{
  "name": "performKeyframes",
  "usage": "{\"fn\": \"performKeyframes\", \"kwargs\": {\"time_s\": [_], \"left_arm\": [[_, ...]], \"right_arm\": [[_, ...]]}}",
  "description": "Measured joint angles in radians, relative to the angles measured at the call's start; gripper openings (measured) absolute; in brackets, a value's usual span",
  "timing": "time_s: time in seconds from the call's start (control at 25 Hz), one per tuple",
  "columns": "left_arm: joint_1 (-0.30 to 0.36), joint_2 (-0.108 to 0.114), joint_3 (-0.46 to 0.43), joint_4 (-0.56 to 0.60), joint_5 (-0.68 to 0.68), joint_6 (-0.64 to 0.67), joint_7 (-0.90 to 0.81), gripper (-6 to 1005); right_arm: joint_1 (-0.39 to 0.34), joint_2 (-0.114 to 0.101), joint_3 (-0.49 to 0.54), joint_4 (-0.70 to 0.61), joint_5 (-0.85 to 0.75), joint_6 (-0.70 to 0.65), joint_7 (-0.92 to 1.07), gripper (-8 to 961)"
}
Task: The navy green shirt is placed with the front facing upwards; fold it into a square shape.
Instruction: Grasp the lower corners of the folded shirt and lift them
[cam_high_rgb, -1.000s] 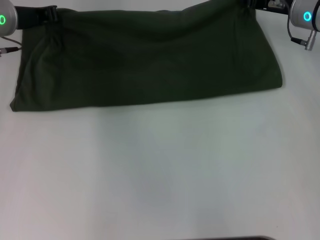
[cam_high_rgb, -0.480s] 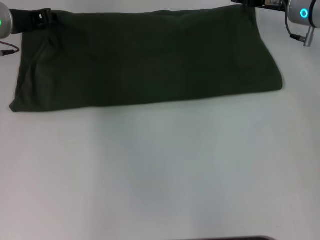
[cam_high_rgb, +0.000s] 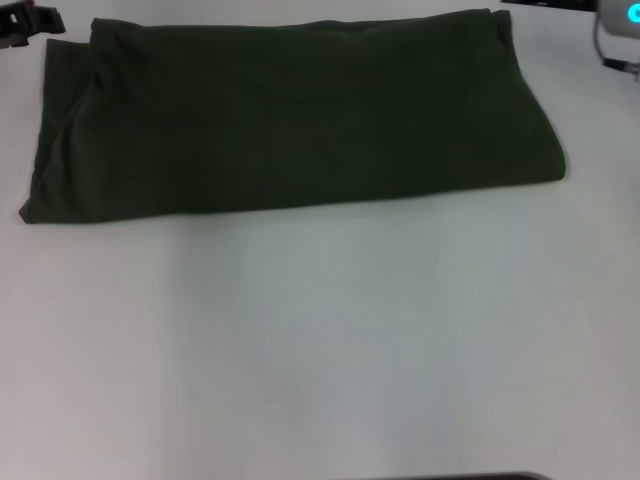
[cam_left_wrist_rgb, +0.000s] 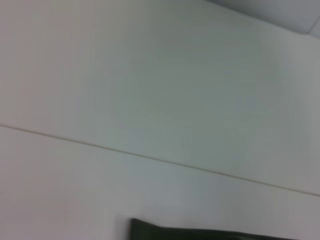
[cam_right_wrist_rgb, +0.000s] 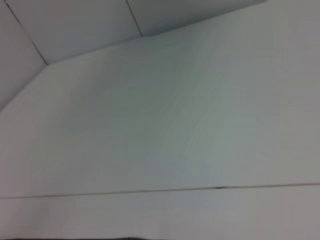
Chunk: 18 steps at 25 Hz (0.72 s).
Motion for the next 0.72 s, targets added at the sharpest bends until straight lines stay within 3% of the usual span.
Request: {"fn": "performKeyframes", "kwargs": {"time_s": [0.12,0.16,0.2,0.28,0.4,0.44,0.72], "left_arm": [[0.017,0.022,-0.009,0.049,-0.093,0.138,0.023,519],[0.022,0.052,-0.011,0.048,-0.199,0.258,0.07,523],[0.026,0.065,-0.011,0.043,-0.269,0.323,0.106,527],[0.029,0.078,-0.015,0.039,-0.332,0.389,0.147,535],[0.032,0.088,-0.03,0.034,-0.408,0.484,0.201,546],[0.029,0.097,-0.063,0.034,-0.435,0.578,0.235,550],[0.029,0.105,-0.087,0.022,-0.429,0.706,0.266,577]], "right_arm": [[-0.049,-0.011,0.012,-0.09,0.019,-0.123,0.018,466],[-0.062,-0.013,0.021,-0.116,0.031,-0.173,0.013,470],[-0.073,-0.015,0.03,-0.134,0.042,-0.223,0.004,475],[-0.088,-0.022,0.047,-0.151,0.06,-0.317,-0.022,693],[-0.101,-0.03,0.059,-0.149,0.062,-0.374,-0.04,746],[-0.107,-0.031,0.057,-0.149,0.06,-0.379,-0.045,764],[-0.121,-0.028,0.052,-0.148,0.06,-0.423,-0.086,888]]}}
